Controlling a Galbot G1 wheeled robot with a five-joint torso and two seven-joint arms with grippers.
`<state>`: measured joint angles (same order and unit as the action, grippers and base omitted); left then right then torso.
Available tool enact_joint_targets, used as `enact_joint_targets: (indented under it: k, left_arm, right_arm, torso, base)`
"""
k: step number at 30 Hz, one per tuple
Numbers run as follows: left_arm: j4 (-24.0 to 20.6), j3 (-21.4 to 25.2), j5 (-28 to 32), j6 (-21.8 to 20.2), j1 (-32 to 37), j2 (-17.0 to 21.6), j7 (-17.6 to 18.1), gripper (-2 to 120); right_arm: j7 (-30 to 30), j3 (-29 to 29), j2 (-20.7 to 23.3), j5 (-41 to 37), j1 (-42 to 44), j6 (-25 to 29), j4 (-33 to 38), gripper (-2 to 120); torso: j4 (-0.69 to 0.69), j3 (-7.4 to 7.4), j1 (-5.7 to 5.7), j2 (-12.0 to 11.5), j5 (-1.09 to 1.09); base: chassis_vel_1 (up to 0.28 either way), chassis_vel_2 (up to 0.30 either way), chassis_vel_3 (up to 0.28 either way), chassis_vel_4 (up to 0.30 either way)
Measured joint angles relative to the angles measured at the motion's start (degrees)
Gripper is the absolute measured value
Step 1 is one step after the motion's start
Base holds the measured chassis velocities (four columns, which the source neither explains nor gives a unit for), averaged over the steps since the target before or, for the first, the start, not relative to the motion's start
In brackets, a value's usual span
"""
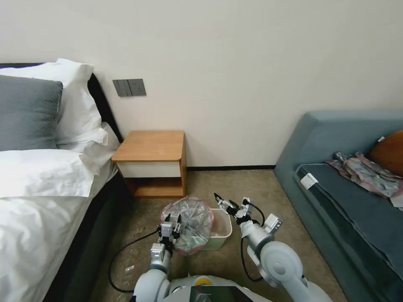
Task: Pick up the garbage bag from the table and place it over the trash can.
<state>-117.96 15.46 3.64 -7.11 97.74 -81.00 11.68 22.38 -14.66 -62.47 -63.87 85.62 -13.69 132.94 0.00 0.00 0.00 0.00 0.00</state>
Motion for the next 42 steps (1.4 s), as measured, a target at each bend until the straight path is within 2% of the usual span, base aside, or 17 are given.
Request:
enact_joint_targets:
  k: [10, 17, 20, 29, 37, 42]
  left_arm:
    - [0.8, -1.5, -0.5, -0.8, -0.5, -0.2, 0.7, 48]
    - [0.0, -2.5, 0.5, -4.3, -1.1, -0.3, 3.6, 47]
    - [-0.6, -3.2, 2.9, -6.8, -1.7, 0.0, 5.5, 47]
    - [-2.8, -3.8, 8.9, -12.8, -4.5, 2.2, 7.5, 46]
    - [-3.3, -3.7, 14.6, -16.5, -6.1, 3.3, 9.3, 44]
    - [-3.3, -3.7, 16.2, -18.0, -6.2, 3.0, 10.4, 44]
  right_arm:
    - [0.0, -0.2, 0.0, 0.1, 0.2, 0.1, -0.1, 100]
    - [0.0, 0.1, -0.2, 0.4, 0.1, 0.1, -0.5, 100]
    - [0.0, 0.4, -0.3, 0.6, 0.2, 0.1, -0.7, 100]
    - [-0.4, 0.9, -0.8, 1.8, 0.9, 0.3, -1.2, 100]
    - [-0.5, 1.6, -1.1, 2.4, 1.0, 0.5, -1.6, 100]
    - [-0.6, 2.2, -1.0, 2.5, 0.6, 0.6, -2.0, 100]
  torso:
    - [0.0, 0.0, 0.0, 0.0, 0.0]
    - [0.0, 0.0, 0.0, 0.0, 0.0]
    - [0.0, 0.0, 0.0, 0.0, 0.0]
    - [0.0, 0.0, 0.0, 0.0, 0.0]
    - [0.0, 0.0, 0.0, 0.0, -0.01]
    - [0.0, 0.0, 0.0, 0.0, 0.0]
  base:
    - [0.0, 0.0, 0.0, 0.0]
    - [0.0, 0.0, 0.0, 0.0]
    - [0.0, 0.0, 0.0, 0.0]
    - [0.0, 0.0, 0.0, 0.0]
    - [0.0, 0.0, 0.0, 0.0]
    - [0.0, 0.0, 0.0, 0.0]
